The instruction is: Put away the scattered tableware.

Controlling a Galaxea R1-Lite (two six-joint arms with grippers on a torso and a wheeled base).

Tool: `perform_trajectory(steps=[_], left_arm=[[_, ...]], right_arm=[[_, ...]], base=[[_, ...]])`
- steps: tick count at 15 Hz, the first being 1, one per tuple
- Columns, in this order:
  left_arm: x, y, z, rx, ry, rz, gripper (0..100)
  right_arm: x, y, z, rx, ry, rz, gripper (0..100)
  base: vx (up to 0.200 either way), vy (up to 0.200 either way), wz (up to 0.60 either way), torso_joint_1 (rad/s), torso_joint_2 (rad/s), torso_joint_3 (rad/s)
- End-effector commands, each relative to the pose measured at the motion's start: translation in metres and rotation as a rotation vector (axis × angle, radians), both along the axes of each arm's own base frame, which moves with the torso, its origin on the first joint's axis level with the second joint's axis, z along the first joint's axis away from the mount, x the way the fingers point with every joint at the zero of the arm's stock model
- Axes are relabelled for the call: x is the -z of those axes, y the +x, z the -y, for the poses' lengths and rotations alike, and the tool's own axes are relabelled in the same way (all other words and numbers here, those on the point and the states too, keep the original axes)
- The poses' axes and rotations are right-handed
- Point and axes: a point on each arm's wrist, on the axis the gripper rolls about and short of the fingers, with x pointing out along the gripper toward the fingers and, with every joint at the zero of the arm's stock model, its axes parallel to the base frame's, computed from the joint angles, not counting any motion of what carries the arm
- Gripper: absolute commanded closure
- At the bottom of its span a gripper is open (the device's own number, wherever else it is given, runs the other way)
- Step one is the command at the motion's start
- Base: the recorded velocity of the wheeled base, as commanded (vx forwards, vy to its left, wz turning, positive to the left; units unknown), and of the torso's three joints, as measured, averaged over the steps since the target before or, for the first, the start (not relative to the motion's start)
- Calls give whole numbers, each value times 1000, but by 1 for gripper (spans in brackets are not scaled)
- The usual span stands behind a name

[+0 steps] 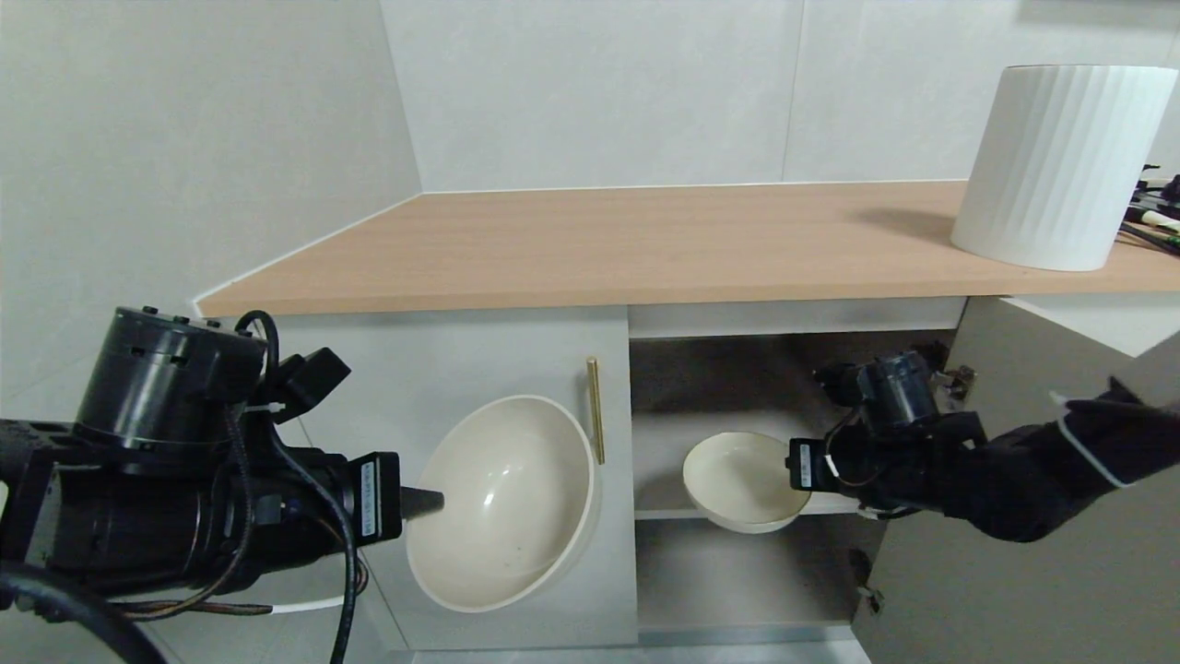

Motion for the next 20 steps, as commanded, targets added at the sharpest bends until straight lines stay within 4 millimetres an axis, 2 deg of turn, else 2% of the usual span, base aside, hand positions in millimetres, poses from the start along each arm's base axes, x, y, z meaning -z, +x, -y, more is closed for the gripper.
perform_trajectory(steps=[1, 2, 7, 17, 20], left_arm=[[1, 0, 0, 0, 1, -3, 100], [1, 0, 0, -1, 2, -2, 100], [3, 2, 1, -1, 6, -14, 100], [4, 3, 1, -1, 7, -15, 100], [4, 3, 1, -1, 7, -15, 100]], right_arm=[[68, 29, -5, 78, -55, -2, 100], [78, 40, -5, 114, -62, 19, 100], [96, 73, 3, 197, -75, 35, 100], [125, 93, 4, 273, -147, 6, 100], [124, 100, 6, 299, -155, 7, 100]], base=[[0, 0, 0, 0, 0, 0], [0, 0, 0, 0, 0, 0], [0, 0, 0, 0, 0, 0], [0, 0, 0, 0, 0, 0], [0, 0, 0, 0, 0, 0]])
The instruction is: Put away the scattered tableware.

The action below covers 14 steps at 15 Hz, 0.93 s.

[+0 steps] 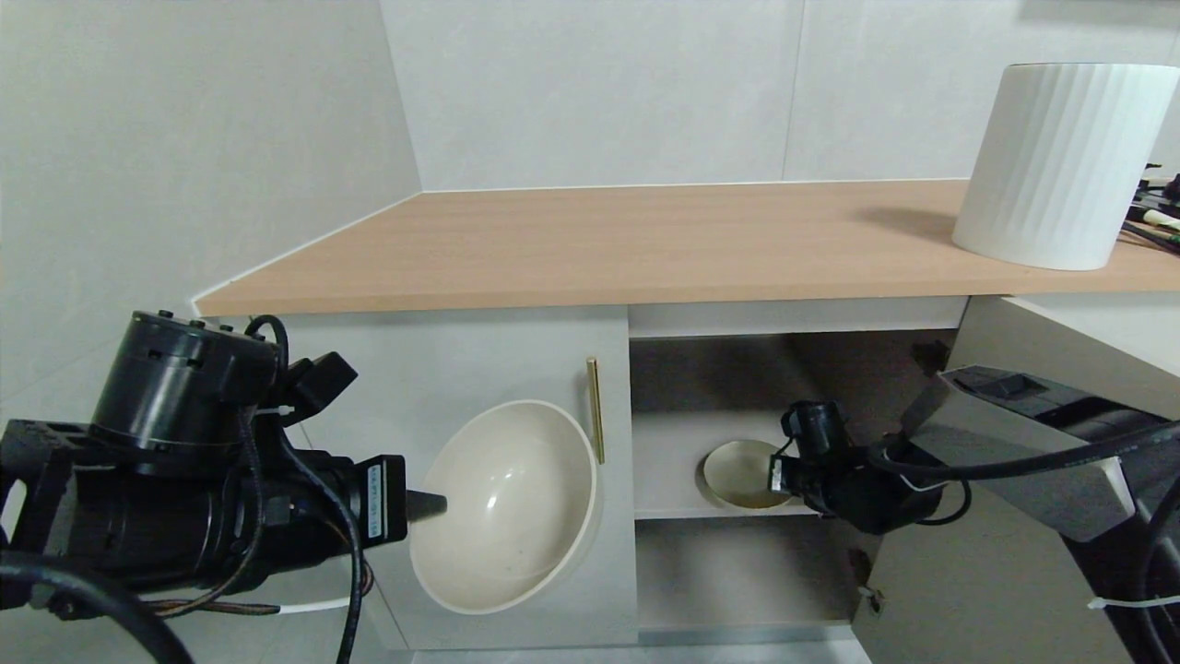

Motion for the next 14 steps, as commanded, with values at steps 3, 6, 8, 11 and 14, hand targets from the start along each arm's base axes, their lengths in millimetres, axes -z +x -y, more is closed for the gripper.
perform_trajectory(steps=[3, 6, 8, 11, 14], left_arm=[[0, 0, 0, 0, 1, -3, 100], [0, 0, 0, 0, 0, 0, 100], [0, 0, 0, 0, 1, -1, 100], [0, 0, 0, 0, 0, 0, 100], [0, 0, 0, 0, 1, -1, 100]], right_arm=[[5, 7, -1, 25, -7, 18, 100], [6, 14, -3, 36, -1, 36, 100], [8, 20, 1, 58, -8, 43, 100], [11, 24, 2, 72, -19, 37, 100], [10, 24, 4, 75, -19, 35, 100]], base=[[0, 0, 0, 0, 0, 0], [0, 0, 0, 0, 0, 0], [0, 0, 0, 0, 0, 0], [0, 0, 0, 0, 0, 0], [0, 0, 0, 0, 0, 0]])
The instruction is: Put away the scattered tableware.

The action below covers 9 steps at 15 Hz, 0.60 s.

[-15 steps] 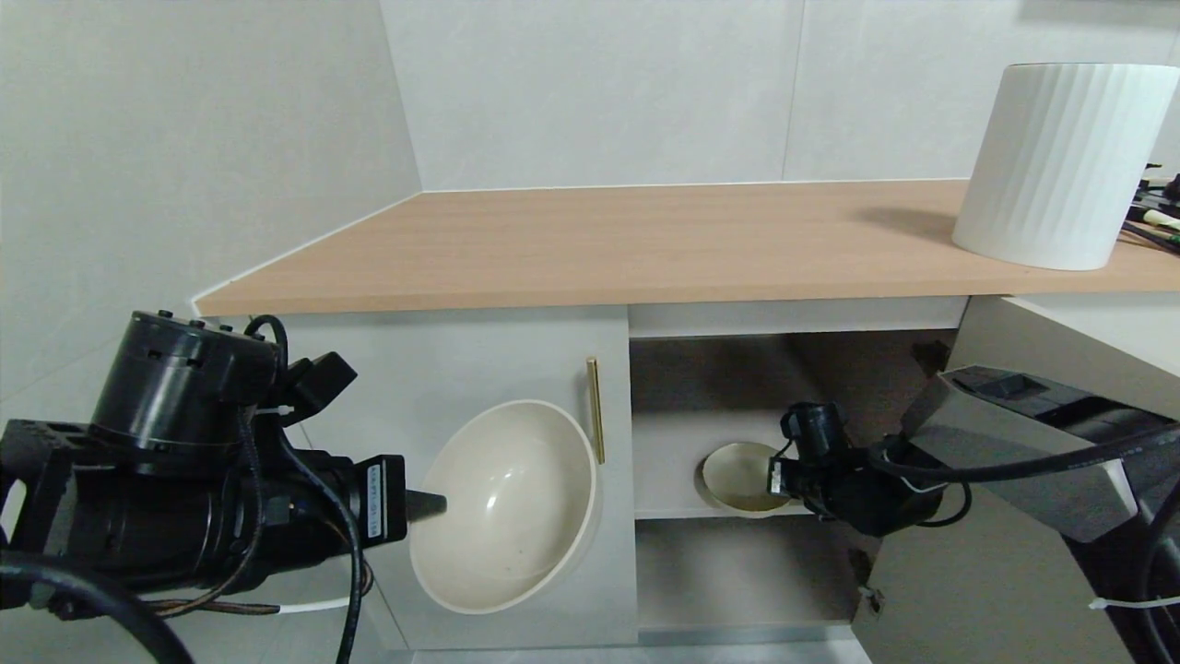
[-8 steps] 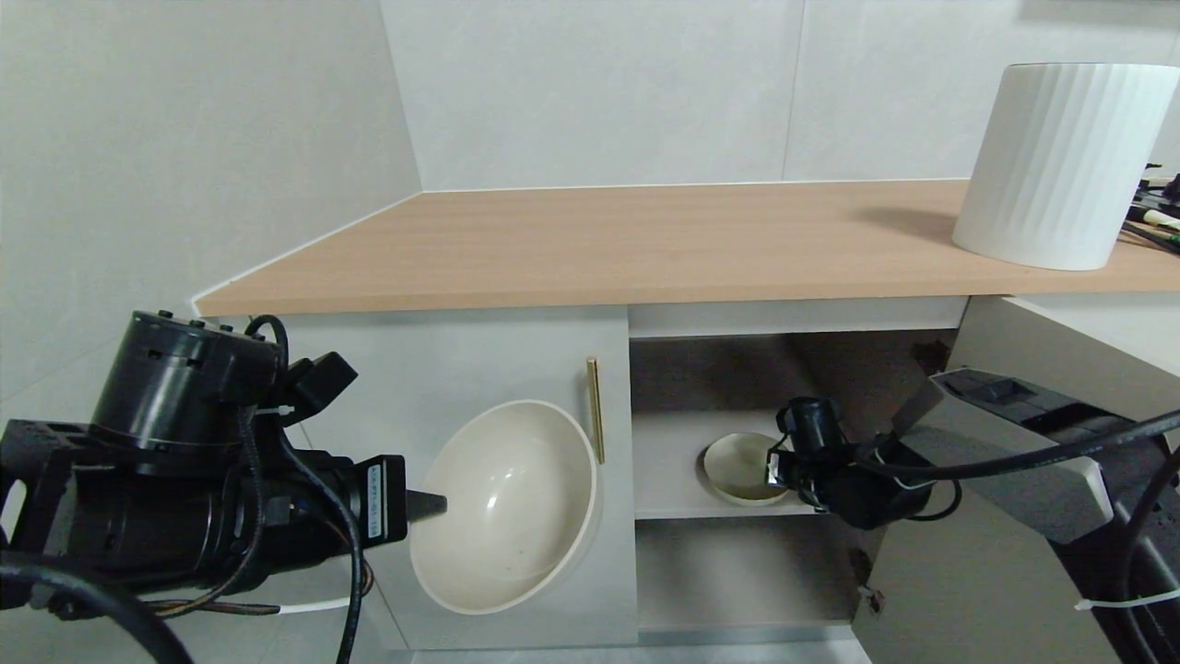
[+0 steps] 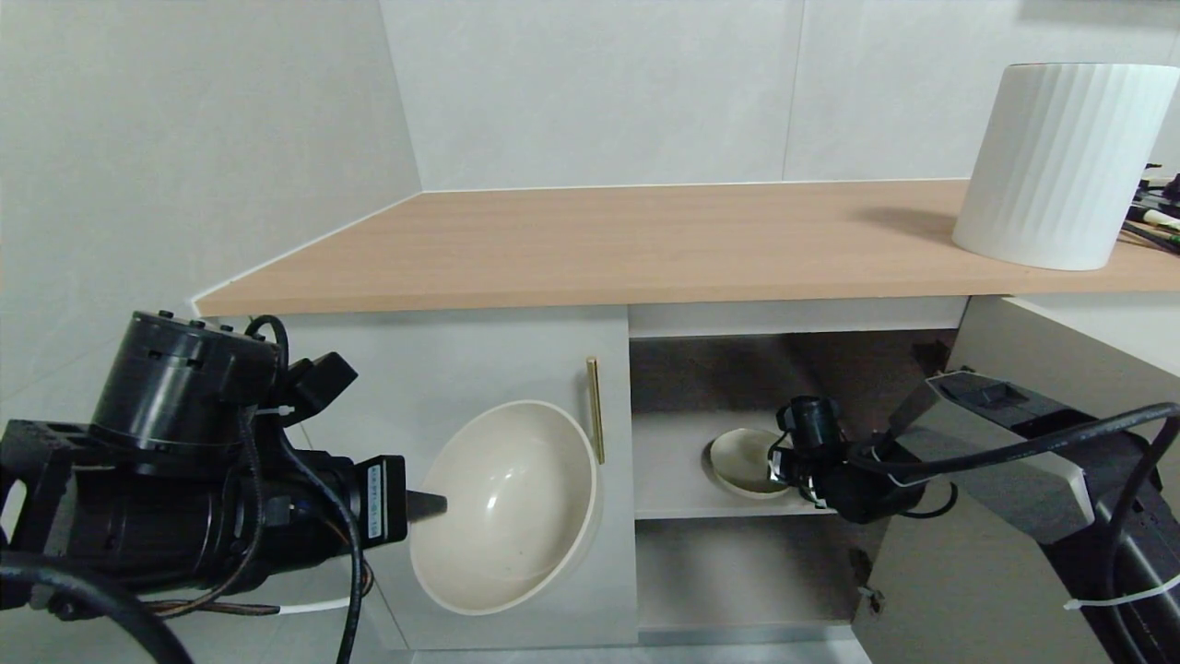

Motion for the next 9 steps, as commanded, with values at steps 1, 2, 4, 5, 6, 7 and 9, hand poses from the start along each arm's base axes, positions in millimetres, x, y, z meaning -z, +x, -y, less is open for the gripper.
perform_trajectory(steps=[1, 2, 4, 5, 6, 7, 9], left_arm=[[0, 0, 0, 0, 0, -1, 100], [0, 0, 0, 0, -1, 1, 100], [0, 0, 0, 0, -1, 1, 100], [0, 0, 0, 0, -1, 1, 100], [0, 0, 0, 0, -1, 1, 100], [0, 0, 0, 0, -1, 1, 100], [0, 0, 0, -1, 0, 1, 100]], right_arm=[[-1, 0, 0, 1, 0, 4, 100], [-1, 0, 0, 1, 0, 4, 100], [-1, 0, 0, 1, 0, 4, 100], [-1, 0, 0, 1, 0, 4, 0], [-2, 1, 0, 5, 6, 7, 0], [-3, 1, 0, 8, 10, 10, 0], [-3, 1, 0, 7, 12, 9, 0]], base=[[0, 0, 0, 0, 0, 0], [0, 0, 0, 0, 0, 0], [0, 0, 0, 0, 0, 0], [0, 0, 0, 0, 0, 0], [0, 0, 0, 0, 0, 0], [0, 0, 0, 0, 0, 0], [0, 0, 0, 0, 0, 0]])
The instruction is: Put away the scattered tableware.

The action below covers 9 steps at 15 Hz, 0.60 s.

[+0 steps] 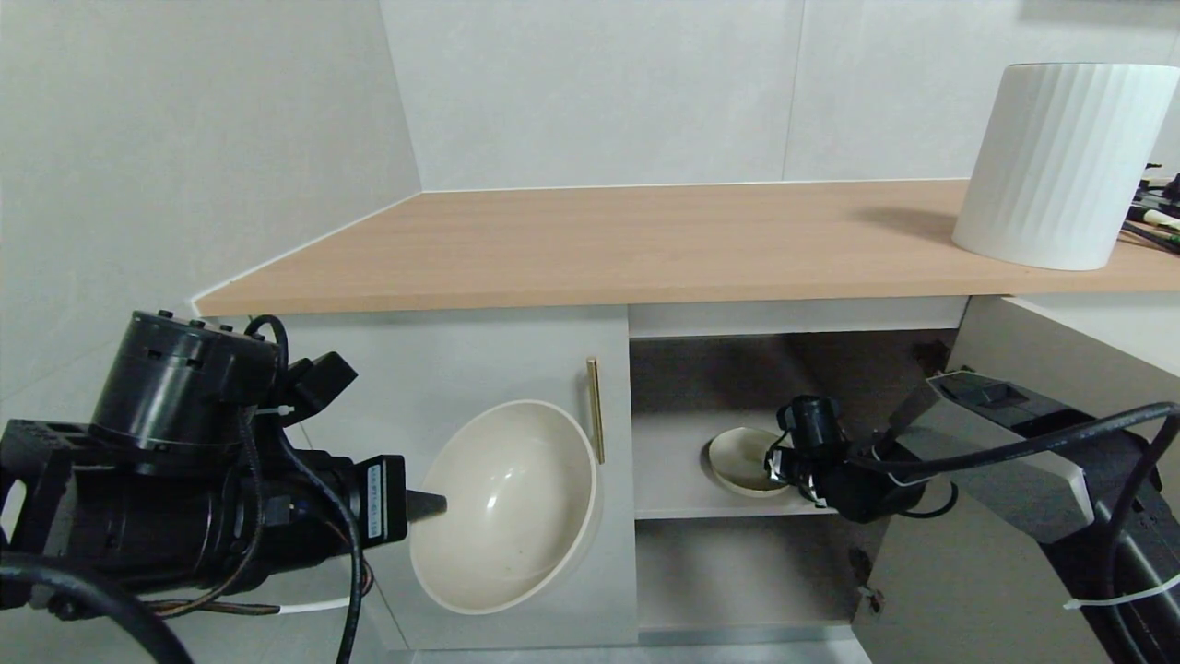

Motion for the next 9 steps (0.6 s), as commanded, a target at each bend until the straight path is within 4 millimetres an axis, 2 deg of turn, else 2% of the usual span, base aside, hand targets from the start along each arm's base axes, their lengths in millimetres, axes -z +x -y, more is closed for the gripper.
perform_trajectory(steps=[1, 3, 4, 5, 6, 9], left_arm=[[0, 0, 0, -1, 0, 0, 100], [0, 0, 0, -1, 0, 0, 100], [0, 1, 0, 0, 0, -1, 100], [0, 1, 1, -1, 1, -2, 100], [0, 2, 1, 0, 2, -2, 100], [2, 13, 11, 23, 12, -17, 100]], right_arm=[[-4, 0, 0, -1, 3, 7, 0], [-15, -4, 1, 11, 17, 18, 0], [-25, -12, 2, 27, 20, 19, 0], [-46, -24, 3, 23, 29, 31, 0], [-55, -33, 1, 11, 32, 28, 0], [-108, -91, -21, -193, 92, 16, 0]], base=[[0, 0, 0, 0, 0, 0], [0, 0, 0, 0, 0, 0], [0, 0, 0, 0, 0, 0], [0, 0, 0, 0, 0, 0], [0, 0, 0, 0, 0, 0], [0, 0, 0, 0, 0, 0]])
